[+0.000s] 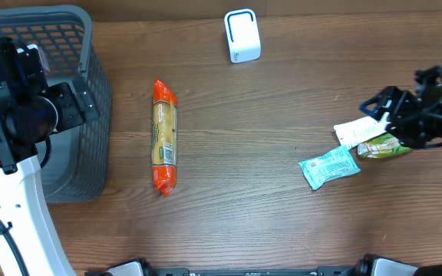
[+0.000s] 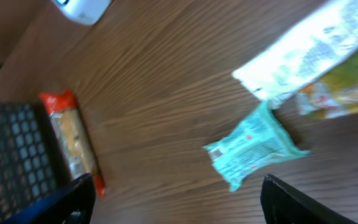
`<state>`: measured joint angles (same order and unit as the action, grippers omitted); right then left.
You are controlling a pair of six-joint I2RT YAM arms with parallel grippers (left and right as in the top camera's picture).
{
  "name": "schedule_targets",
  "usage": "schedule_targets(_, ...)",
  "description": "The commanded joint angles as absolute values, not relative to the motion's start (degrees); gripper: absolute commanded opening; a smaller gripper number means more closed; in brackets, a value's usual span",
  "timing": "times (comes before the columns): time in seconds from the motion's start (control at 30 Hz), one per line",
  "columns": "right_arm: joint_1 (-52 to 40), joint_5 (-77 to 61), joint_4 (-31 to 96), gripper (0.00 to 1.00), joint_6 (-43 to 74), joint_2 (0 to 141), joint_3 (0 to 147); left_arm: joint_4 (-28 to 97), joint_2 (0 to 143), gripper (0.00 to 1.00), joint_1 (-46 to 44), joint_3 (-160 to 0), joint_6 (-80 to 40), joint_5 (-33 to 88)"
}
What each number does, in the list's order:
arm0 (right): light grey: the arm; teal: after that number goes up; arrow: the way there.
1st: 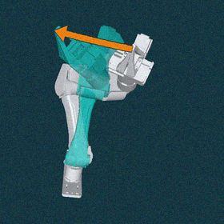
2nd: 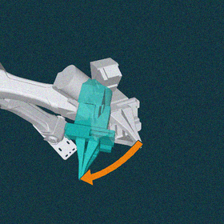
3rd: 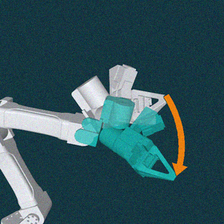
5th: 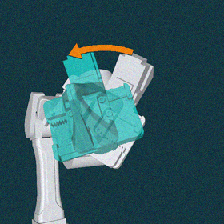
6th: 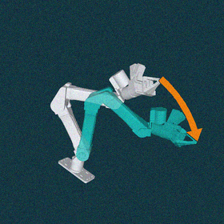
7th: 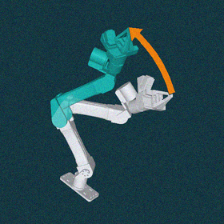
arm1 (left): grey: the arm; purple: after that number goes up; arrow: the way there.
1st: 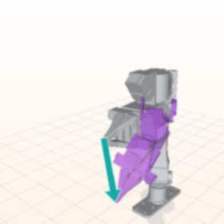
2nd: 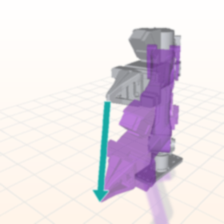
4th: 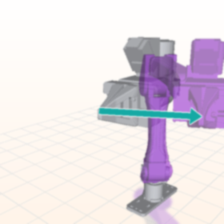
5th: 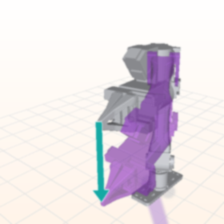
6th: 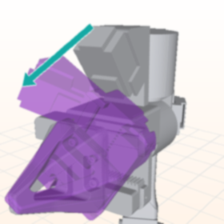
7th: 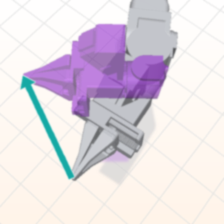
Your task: Scan the item barcode
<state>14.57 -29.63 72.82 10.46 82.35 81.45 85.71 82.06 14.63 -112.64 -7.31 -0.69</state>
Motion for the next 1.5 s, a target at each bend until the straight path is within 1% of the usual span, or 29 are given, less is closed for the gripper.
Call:
schedule_targets(0.0,9.82,-33.54,71.81,0.86,10.00,81.45,82.65,85.47,82.30,1.00,14.61,-112.60,-7.70,-0.43)
schedule_targets(0.3,-8.64,-30.04,64.84,0.86,11.51,85.30,81.58,85.47,82.30,1.00,14.61,-112.57,-7.73,-0.43)
schedule_targets(0.47,-16.16,-30.06,61.63,0.85,12.47,90.98,81.58,85.47,82.30,1.00,14.61,-112.60,-7.73,-0.43)
schedule_targets(0.6,-20.40,-30.04,59.18,0.84,12.51,95.42,81.58,85.47,82.30,1.00,14.61,-112.60,-7.73,-0.43)
schedule_targets(0.9,-23.24,-30.06,54.85,0.84,15.05,103.70,81.58,85.47,82.30,1.00,14.61,-112.60,-7.73,-0.43)
schedule_targets(1.23,-25.15,-28.91,53.71,0.84,15.03,107.35,81.36,85.47,82.30,1.00,14.61,-112.57,-7.73,-0.43)
schedule_targets(1.47,-26.41,-26.33,52.93,0.85,15.05,107.50,81.34,85.47,82.30,1.00,14.61,-112.60,-7.73,-0.43)
